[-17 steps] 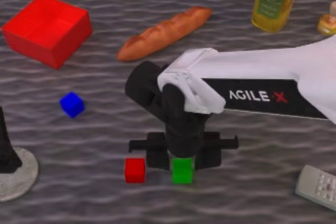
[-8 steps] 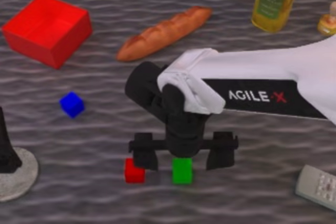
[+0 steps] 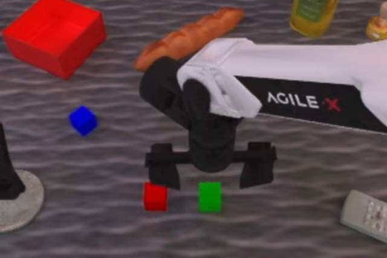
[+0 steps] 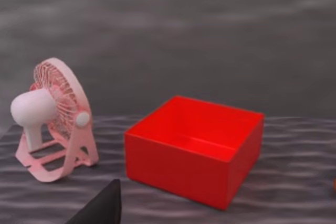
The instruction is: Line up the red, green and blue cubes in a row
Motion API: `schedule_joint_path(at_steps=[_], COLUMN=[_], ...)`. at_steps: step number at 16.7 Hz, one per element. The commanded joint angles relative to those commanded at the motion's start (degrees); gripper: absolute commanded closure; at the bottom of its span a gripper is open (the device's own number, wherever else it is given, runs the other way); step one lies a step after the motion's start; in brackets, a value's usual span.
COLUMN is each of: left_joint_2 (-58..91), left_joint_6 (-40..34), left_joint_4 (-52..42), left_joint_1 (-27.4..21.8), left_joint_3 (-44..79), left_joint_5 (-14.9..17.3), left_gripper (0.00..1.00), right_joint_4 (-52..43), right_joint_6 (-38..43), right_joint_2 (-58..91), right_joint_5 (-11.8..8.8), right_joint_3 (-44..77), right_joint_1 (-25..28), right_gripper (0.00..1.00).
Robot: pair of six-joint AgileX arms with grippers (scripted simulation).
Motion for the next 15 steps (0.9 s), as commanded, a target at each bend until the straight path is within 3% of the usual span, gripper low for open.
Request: schedule_joint_path(at_steps=[5, 10, 15], left_joint_2=[0.0, 0.5, 11.1], left_joint_6=[0.0, 0.1, 3.0], left_joint_4=[0.0, -0.3, -6.1], left_joint_1=[0.0, 0.0, -0.9], left_joint_3=[0.0, 0.5, 10.3], left_joint_5=[0.0, 0.0, -0.2], left_gripper=[0.00, 0.00, 0.00], right_joint_4=[-7.4, -7.0, -1.0], right_joint_6=[0.0, -0.2, -5.0], right_joint_2=[-2.9, -3.3, -14.6], right_joint_5=[0.0, 0.1, 1.7], right_joint_3=[4.8, 4.3, -4.8], right_joint_1=[0.3, -0.3, -5.6], right_gripper=[0.00, 0.00, 0.00])
